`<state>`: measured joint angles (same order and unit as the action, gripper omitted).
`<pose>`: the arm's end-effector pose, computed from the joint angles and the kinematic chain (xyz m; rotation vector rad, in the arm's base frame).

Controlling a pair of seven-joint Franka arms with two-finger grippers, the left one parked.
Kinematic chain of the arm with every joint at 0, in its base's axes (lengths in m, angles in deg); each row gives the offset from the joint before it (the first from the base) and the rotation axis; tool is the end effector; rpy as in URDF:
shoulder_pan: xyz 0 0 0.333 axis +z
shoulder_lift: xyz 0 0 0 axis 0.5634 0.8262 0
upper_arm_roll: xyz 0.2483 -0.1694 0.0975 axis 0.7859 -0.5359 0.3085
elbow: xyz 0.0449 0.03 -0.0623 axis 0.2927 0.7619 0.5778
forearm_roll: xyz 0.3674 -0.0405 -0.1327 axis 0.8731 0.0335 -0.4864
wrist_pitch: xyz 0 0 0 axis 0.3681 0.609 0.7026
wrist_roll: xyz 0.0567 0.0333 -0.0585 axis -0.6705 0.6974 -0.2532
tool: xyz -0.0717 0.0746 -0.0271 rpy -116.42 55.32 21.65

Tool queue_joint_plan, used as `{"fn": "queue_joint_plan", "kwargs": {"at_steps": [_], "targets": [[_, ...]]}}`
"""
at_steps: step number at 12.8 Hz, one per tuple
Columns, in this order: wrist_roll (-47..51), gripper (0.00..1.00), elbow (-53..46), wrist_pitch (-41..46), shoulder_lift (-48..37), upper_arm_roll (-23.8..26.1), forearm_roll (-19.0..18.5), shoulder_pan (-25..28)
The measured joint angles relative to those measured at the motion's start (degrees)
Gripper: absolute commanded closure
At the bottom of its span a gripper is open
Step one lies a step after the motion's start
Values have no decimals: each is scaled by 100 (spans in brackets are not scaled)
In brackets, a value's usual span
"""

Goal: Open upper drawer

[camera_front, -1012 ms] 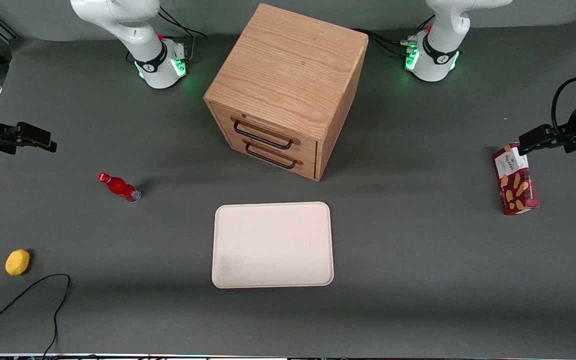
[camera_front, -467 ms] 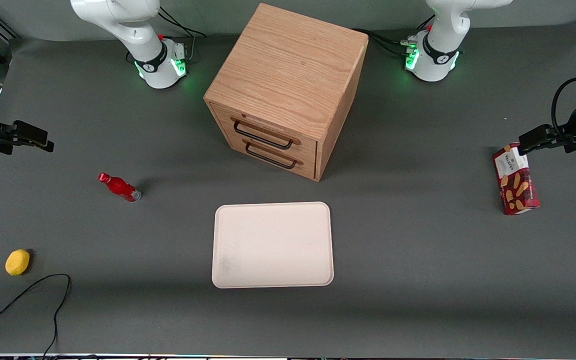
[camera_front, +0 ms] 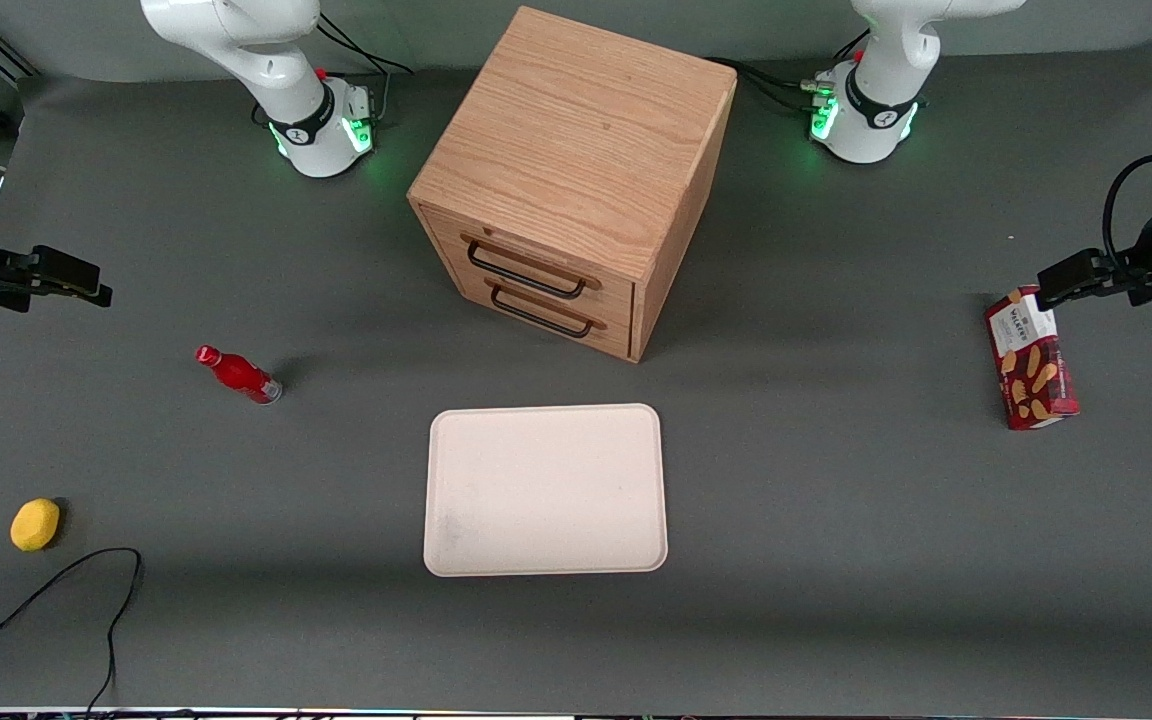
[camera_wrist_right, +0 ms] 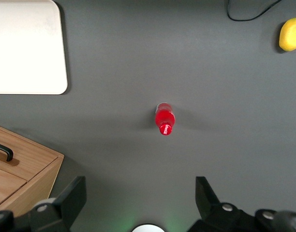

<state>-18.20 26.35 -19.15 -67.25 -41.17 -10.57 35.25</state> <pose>0.5666 -0.0230 0.6075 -3.1081 -0.0188 0.1825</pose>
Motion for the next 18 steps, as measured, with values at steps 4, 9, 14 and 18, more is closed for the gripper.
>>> {"fn": "queue_joint_plan", "kwargs": {"at_steps": [4, 9, 14, 18], "targets": [[-2, 0, 398, -242, -14, 0, 0, 3], [-128, 0, 1735, -1266, -450, -24, -78, 3], [-155, 0, 2174, -1653, -561, -17, -80, 102], [-154, 0, 2245, -1699, -551, 7, 483, 518]]}}
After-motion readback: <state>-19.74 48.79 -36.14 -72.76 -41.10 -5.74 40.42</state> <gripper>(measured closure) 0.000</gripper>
